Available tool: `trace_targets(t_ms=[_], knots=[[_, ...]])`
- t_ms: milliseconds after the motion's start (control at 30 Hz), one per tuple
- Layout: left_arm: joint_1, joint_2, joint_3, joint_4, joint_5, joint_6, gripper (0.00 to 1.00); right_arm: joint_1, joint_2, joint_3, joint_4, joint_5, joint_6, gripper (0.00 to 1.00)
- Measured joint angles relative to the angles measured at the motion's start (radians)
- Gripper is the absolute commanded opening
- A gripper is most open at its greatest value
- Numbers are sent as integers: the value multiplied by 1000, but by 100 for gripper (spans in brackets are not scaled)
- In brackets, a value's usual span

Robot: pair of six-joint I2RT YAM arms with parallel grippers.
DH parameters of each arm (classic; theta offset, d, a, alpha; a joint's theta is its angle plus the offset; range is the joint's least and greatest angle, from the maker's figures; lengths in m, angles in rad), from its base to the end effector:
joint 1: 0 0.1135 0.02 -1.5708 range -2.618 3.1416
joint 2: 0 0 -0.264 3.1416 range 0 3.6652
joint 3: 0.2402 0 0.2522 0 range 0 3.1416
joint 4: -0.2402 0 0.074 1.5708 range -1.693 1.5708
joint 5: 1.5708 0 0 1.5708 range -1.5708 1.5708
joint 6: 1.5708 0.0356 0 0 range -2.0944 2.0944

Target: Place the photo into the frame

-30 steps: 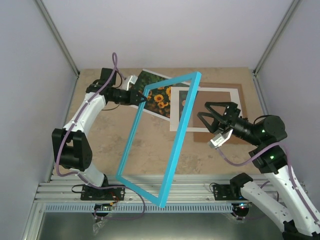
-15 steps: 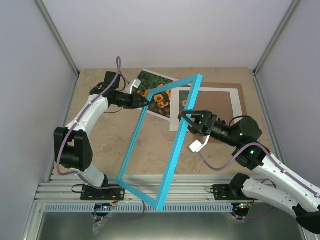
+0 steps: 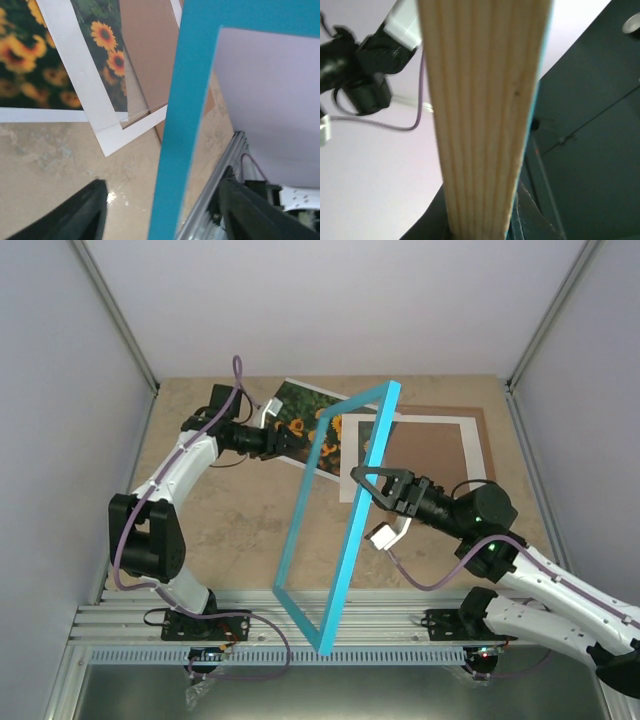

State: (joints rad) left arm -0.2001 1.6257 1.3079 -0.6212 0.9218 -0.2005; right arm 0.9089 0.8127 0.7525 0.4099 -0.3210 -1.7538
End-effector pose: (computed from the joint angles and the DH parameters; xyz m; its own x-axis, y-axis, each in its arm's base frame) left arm 0.3299 -0.0958 0.2805 -0.8908 0.0579 -0.4507 0.4121 0.5207 -0.7476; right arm 0.1066 0.1551 0.3873 0.8769 -0.3928 0.2773 0.3764 0.2022 -0.9041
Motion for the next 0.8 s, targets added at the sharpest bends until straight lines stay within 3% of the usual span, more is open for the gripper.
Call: trace_targets(t_ms=[100,200,400,500,633,800], knots=[[3,0,28,-30,-7,-23,99,-4,-2,-6,-14,45,-29,0],[32,-18,56,-22,-10,-40,100,-3,5,-4,-28,104,8,1],[282,-155,15,154,-61,-185,100,-26,74,100,-126,288,224,1],[333,-198,13,216,-137,-232,99,-84,137,200,-191,369,366,1],[378,-209,12,281,-213,-320,99,-243,266,395,-347,455,617,1],[557,-179,11,356,-279,-449,99,-469,433,649,-608,465,949,1]])
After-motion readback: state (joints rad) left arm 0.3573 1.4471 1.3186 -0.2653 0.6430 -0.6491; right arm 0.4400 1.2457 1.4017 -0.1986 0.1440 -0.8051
